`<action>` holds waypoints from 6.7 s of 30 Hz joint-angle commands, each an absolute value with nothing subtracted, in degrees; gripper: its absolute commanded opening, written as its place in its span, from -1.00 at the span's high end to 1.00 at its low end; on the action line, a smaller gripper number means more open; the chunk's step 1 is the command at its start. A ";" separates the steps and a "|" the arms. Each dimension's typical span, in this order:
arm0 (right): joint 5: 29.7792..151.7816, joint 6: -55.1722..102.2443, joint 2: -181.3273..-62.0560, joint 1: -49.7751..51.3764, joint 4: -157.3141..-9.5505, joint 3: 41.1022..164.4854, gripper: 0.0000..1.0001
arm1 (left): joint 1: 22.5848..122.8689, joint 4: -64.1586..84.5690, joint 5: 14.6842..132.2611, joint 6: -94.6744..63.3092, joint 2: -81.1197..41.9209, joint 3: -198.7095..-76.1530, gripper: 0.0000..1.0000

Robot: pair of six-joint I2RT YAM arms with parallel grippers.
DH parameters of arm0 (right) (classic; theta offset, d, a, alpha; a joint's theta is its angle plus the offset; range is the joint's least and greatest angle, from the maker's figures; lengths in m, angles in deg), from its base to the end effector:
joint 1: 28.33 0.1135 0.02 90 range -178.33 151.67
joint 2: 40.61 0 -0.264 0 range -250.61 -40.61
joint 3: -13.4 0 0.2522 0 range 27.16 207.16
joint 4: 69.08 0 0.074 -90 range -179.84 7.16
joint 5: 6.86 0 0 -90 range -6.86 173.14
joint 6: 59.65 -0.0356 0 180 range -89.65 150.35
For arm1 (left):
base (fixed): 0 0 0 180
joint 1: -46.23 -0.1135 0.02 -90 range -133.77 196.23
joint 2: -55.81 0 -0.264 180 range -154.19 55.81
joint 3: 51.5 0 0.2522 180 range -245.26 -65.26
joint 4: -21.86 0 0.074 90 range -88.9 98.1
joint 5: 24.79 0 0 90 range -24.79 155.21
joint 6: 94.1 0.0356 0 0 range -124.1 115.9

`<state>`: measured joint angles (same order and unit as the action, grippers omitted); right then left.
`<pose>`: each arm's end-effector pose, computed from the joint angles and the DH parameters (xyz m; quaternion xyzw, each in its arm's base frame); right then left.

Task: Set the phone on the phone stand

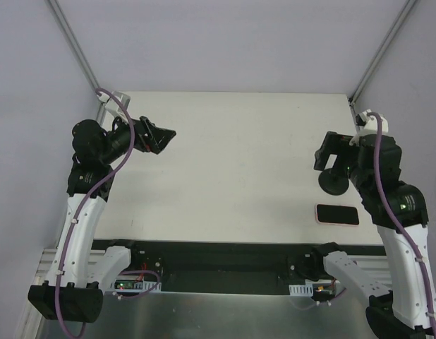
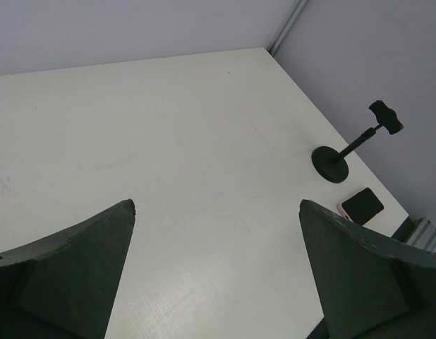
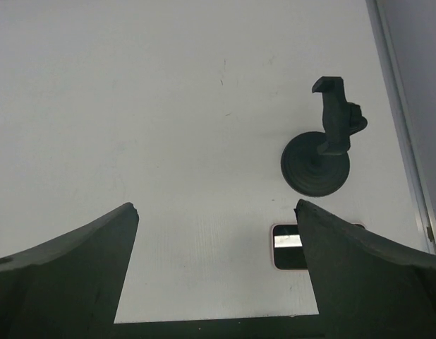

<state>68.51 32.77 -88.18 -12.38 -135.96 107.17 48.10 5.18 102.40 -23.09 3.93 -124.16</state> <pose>0.1158 0.0238 0.4521 -0.0587 0.8169 -0.0376 0.5725 0.1941 -0.0279 0.4180 0.1347 0.6733 -0.3393 0.6429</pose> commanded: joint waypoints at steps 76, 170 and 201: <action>103.43 56.60 -111.70 0.22 -115.08 98.17 0.99 | 55.37 7.93 108.37 -26.43 -3.70 -124.32 -0.98; 75.40 -11.40 -129.55 -45.13 -118.96 75.68 -0.69 | 55.37 7.93 111.97 -28.62 -7.12 -124.68 -0.98; 74.34 9.16 -135.55 -28.41 -111.69 80.70 0.05 | 55.37 8.01 112.32 -28.62 -7.04 -124.76 -0.98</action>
